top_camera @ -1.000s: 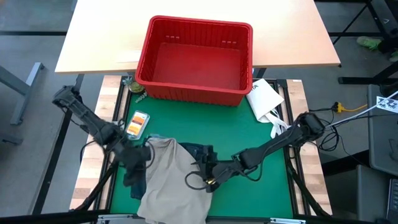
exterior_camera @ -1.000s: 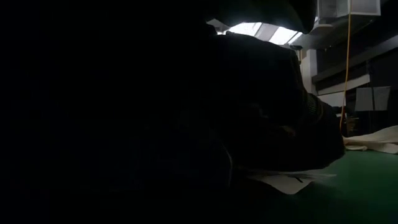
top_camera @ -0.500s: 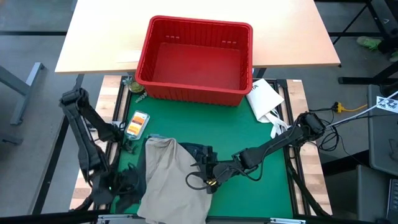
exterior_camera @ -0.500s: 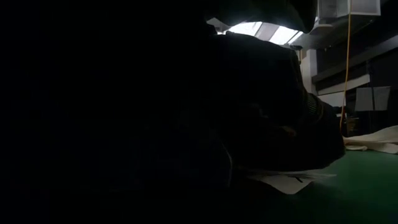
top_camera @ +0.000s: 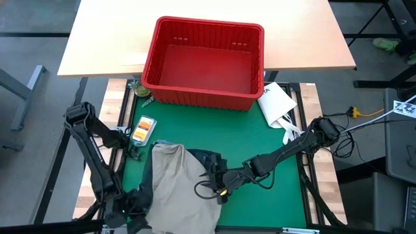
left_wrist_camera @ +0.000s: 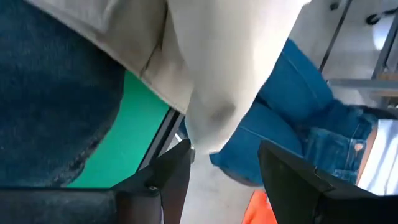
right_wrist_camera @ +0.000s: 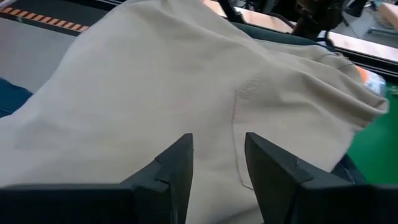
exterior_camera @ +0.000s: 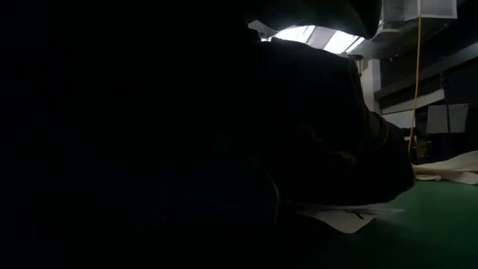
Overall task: Fold Laundry from Bin
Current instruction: Fold the gray short
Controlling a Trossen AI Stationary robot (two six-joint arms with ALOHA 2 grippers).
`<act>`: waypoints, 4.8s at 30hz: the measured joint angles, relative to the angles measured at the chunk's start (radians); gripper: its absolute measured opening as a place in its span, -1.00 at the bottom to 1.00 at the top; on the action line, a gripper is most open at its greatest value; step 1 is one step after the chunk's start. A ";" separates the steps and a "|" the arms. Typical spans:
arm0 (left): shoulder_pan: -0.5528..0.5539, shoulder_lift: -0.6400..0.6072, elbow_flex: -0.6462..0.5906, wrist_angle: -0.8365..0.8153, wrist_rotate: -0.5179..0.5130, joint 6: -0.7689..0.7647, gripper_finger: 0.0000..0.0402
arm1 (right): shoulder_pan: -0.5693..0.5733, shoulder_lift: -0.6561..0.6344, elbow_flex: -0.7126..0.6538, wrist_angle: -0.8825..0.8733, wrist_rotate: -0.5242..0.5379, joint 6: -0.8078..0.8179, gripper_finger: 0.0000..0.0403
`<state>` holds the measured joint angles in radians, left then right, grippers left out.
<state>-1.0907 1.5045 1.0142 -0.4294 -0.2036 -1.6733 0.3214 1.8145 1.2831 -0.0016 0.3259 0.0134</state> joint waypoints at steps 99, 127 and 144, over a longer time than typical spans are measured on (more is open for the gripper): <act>1.179 0.387 0.000 1.260 0.390 1.235 -0.13 | 0.119 -0.391 0.001 -0.577 0.522 0.021 -0.27; 1.213 0.387 0.000 1.231 0.530 1.233 -0.36 | -0.079 -0.247 0.000 -0.864 0.276 0.252 -0.27; 1.213 0.386 0.000 1.233 0.543 1.231 -0.36 | -0.079 -0.213 0.000 -1.008 0.423 0.401 -0.27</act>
<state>0.1223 1.8904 1.0142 0.8032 0.3389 -0.4427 0.2420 1.6016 1.2835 -1.0094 0.7486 0.4147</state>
